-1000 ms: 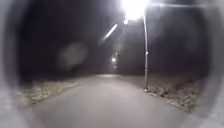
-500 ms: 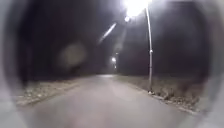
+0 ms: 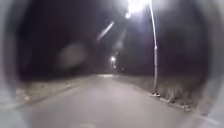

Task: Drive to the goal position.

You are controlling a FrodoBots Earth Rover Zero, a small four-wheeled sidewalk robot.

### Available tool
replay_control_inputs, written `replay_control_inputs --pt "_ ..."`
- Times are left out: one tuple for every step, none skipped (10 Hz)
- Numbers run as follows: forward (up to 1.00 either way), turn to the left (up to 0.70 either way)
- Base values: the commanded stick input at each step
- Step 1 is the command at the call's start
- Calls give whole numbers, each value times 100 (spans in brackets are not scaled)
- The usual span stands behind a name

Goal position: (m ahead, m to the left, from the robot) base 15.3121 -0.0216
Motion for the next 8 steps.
replay_control_inputs --pt "100 0" --pt "100 0" --pt "100 0" --pt "100 0" --pt "100 0" --pt "100 0" --pt "100 0" --pt "100 0"
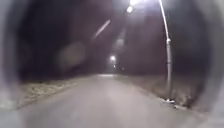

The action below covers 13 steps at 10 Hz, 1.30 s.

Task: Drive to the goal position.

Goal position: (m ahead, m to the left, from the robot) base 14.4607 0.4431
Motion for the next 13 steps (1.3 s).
replay_control_inputs --pt "100 0" --pt "100 0" --pt "100 0" --pt "100 0" --pt "100 0" --pt "100 0" --pt "100 0" --pt "100 0" --pt "100 0" --pt "100 0" --pt "100 0" --pt "100 29" --pt "100 37"
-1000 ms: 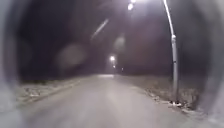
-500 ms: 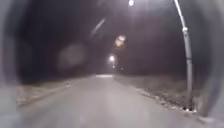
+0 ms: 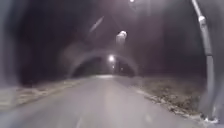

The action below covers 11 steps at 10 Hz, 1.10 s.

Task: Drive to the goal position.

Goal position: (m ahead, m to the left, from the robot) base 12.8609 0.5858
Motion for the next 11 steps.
replay_control_inputs --pt "100 0" --pt "100 0" --pt "100 0" --pt "100 0" --pt "100 0" --pt "100 0" --pt "100 0" --pt "100 0" --pt "100 0" --pt "100 0" --pt "100 0"
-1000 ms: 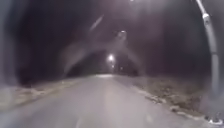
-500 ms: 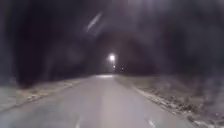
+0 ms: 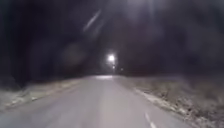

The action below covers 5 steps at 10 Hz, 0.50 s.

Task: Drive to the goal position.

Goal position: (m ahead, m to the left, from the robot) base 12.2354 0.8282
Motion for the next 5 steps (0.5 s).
replay_control_inputs --pt "100 0" --pt "100 0" --pt "100 0" --pt "100 0" --pt "100 0"
